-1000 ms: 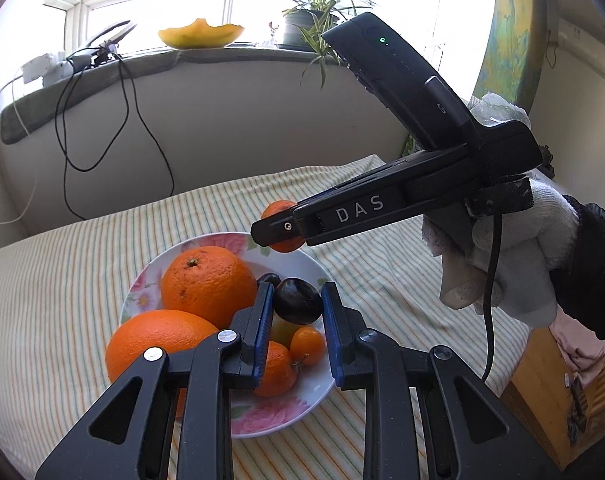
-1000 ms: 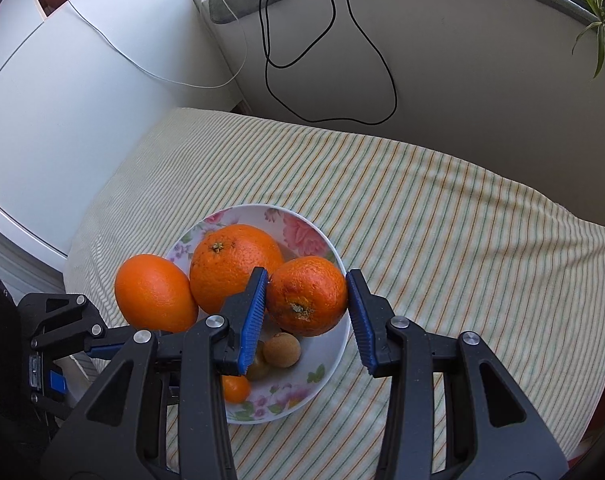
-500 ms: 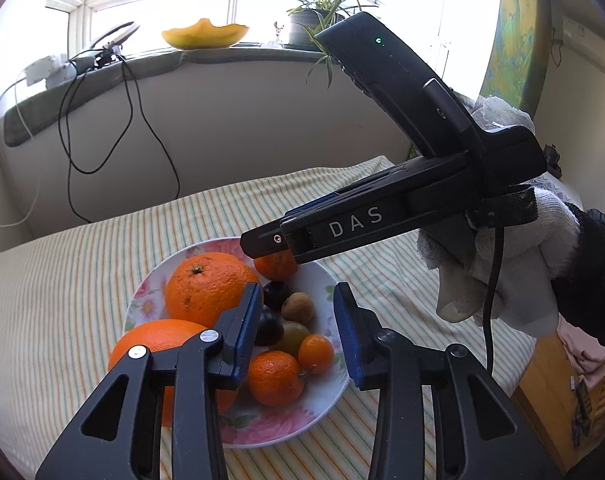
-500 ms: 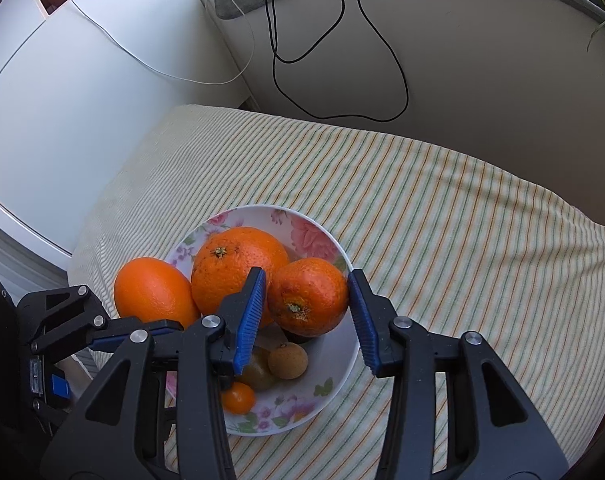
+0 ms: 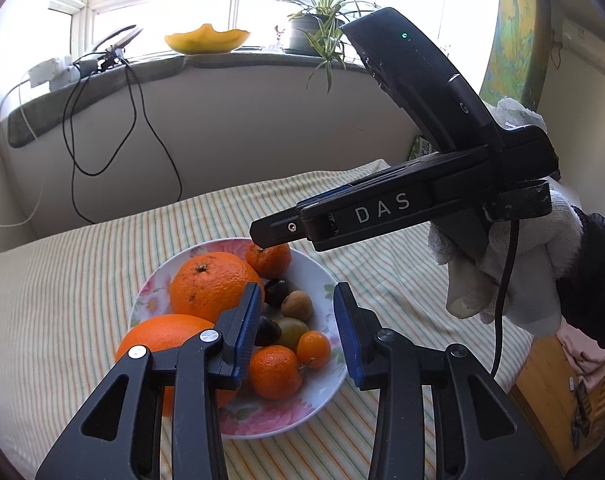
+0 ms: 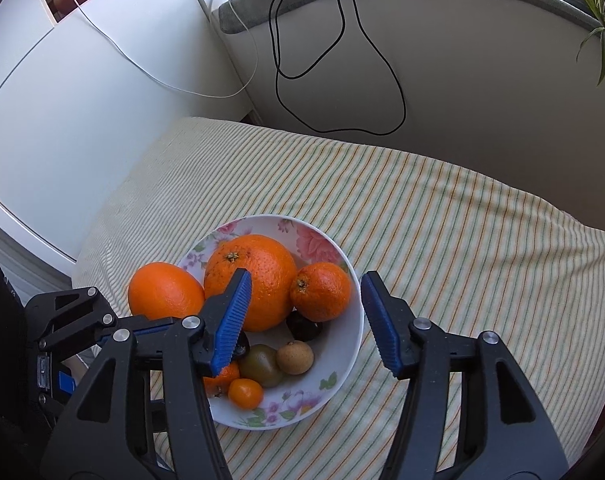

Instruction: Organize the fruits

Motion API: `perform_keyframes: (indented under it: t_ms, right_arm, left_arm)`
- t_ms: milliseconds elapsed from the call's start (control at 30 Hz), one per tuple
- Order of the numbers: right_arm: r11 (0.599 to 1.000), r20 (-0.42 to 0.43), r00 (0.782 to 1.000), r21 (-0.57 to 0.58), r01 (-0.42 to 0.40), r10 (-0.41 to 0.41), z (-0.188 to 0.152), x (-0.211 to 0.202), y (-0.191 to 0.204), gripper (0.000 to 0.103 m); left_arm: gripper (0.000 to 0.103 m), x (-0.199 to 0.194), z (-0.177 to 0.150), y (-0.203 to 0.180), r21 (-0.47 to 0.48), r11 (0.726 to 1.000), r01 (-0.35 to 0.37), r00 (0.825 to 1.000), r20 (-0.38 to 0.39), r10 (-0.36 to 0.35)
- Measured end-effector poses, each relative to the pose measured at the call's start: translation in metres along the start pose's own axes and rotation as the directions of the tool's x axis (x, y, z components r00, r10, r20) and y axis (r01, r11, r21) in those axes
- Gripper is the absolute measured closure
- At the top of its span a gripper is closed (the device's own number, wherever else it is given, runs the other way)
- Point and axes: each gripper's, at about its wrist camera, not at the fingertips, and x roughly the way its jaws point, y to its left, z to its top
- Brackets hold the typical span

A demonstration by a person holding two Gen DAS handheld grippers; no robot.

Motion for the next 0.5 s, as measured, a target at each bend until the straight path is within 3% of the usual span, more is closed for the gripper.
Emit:
perform_keyframes:
  t_ms: [200, 500]
  right_arm:
    - [1.0, 0.026, 1.0, 0.001, 0.005, -0.005, -0.004, -0.013, 0.0, 0.04]
    - [1.0, 0.076, 0.997, 0.0, 0.026, -0.026, -0.014, -0.031, 0.005, 0.037]
  left_arm:
    - [0.067, -0.006, -0.001, -0.003, 0.001, 1.0, -0.001, 1.0, 0.01, 0.001]
    - [0.052, -0.014, -0.005, -0.004, -0.008, 1.0, -0.011, 1.0, 0.018, 0.011]
